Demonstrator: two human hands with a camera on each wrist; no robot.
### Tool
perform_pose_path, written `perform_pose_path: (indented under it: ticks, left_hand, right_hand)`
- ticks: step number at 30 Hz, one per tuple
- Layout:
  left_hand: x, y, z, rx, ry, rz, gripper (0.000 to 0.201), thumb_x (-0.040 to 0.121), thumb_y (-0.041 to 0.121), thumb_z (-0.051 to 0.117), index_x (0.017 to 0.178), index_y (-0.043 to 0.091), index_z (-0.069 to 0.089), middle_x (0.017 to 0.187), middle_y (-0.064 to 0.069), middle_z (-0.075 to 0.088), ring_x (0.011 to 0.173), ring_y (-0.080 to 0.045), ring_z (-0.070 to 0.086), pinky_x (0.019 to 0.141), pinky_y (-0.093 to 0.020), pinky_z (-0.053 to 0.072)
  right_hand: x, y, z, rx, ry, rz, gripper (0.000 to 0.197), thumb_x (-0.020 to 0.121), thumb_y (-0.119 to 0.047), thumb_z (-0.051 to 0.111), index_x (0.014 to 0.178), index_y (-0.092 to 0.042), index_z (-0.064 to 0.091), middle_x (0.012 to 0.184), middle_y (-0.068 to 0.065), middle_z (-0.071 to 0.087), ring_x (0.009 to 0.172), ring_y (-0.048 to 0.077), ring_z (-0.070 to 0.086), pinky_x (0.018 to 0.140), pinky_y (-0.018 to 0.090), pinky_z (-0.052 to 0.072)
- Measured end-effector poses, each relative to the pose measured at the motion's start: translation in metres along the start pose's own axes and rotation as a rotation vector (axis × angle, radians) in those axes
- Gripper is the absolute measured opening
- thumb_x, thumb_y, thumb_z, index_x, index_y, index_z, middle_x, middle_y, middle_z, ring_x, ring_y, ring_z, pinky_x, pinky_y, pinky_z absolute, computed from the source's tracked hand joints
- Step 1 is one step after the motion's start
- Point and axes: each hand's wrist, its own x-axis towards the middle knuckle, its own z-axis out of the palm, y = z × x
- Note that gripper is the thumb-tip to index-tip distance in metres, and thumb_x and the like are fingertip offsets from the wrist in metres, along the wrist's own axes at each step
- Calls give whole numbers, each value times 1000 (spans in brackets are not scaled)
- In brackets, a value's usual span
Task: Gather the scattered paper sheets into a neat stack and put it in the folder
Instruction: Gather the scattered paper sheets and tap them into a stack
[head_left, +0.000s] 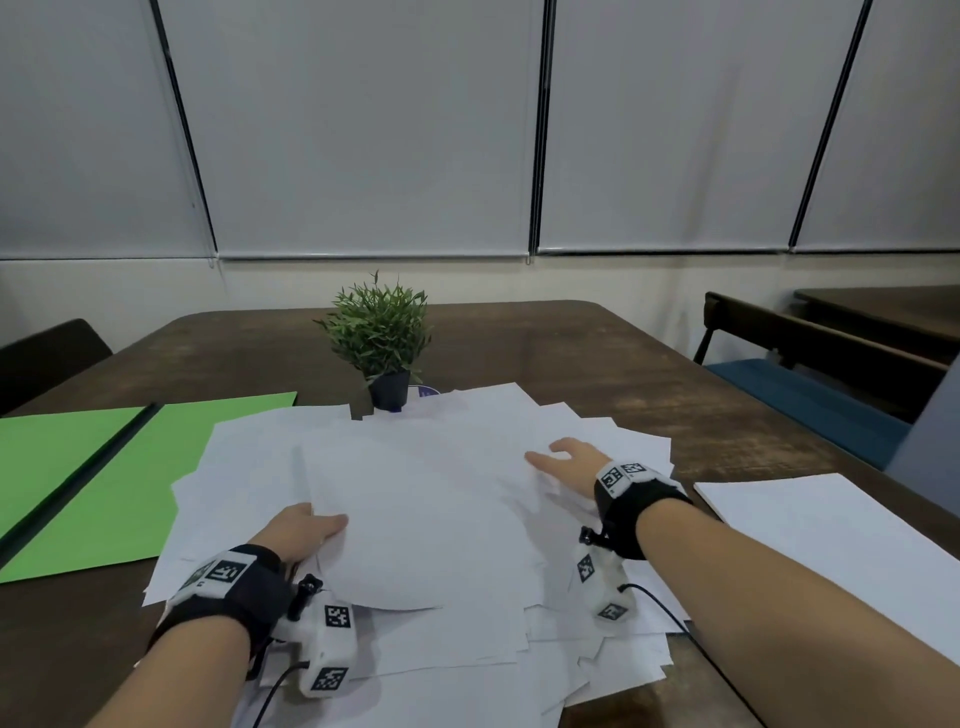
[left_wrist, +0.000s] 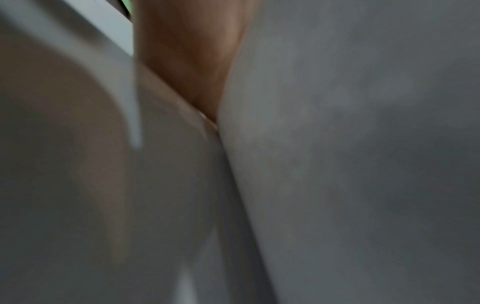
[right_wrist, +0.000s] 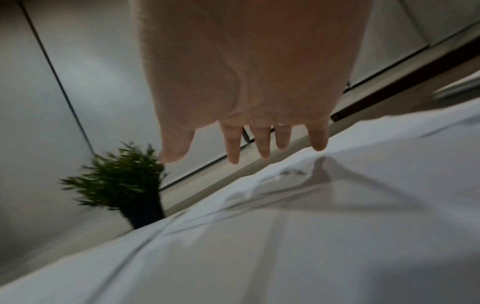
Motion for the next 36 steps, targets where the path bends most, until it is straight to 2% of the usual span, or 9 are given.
perform_pose_path:
  ticks: [7,9,12,16,19,21,24,29,36]
  left_hand:
    - [-28,18,0,-39,59,11,65,98,34,48,146,-5,25,150,-16,34,135,-32,38,113,-40,29]
    - [-35,21,0,-68,53,47,69,97,39,50,146,-2,25,150,-14,35,131,-30,42,108,-39,35]
    - [-49,23,2,-99,11,78,61,93,32,57,136,-7,39,117,-9,55,90,-24,56,68,-28,44]
    - [-49,21,4,-69,43,46,37,88,19,67,112,-6,55,97,-13,65,71,-22,60,56,-27,43]
    - [-45,19,5,-57,62,30,27,88,20,67,101,1,54,91,-10,64,69,-19,59,54,-26,42]
    - [-42,19,5,-34,60,23,28,87,22,69,101,1,55,96,-11,64,72,-20,60,56,-27,43]
    - [-36,16,3,-58,53,9,38,84,23,72,109,-1,57,103,-13,66,84,-28,65,67,-34,51]
    - [-33,19,3,6,67,19,44,84,26,71,117,0,56,113,-11,64,92,-26,62,71,-30,48]
    - [-35,18,5,-9,75,31,41,86,22,70,116,0,55,106,-10,62,80,-20,60,58,-24,44]
  right_hand:
    - [-14,11,-8,-287,-220,19,96,82,-83,16,147,-14,35,150,4,38,137,25,35,115,40,22]
    - [-20,2,-12,-377,-243,45,75,92,-70,24,129,-12,53,127,7,56,117,27,51,107,40,30]
    - [-24,-9,-24,-356,-327,86,63,87,-69,44,118,-16,59,119,1,65,95,23,64,93,39,45]
    - [-17,-12,-40,-281,-278,93,54,84,-65,52,111,-19,60,107,2,70,87,21,65,66,30,49]
    - [8,-1,-43,-436,-108,56,79,76,-76,48,129,-18,56,137,1,54,120,24,52,99,40,41]
    - [5,3,-45,-395,-58,100,80,79,-70,56,140,-19,42,144,-1,44,132,26,43,95,36,43]
    - [-2,9,-39,-241,-58,132,54,79,-57,68,113,-23,43,107,-8,52,108,19,59,55,22,43]
    - [16,6,-25,-304,-64,145,68,56,-62,81,106,-21,62,81,-2,62,71,17,62,60,24,50]
    - [24,4,-32,-379,-61,205,66,52,-72,77,94,-23,65,85,-2,67,78,19,63,73,27,50]
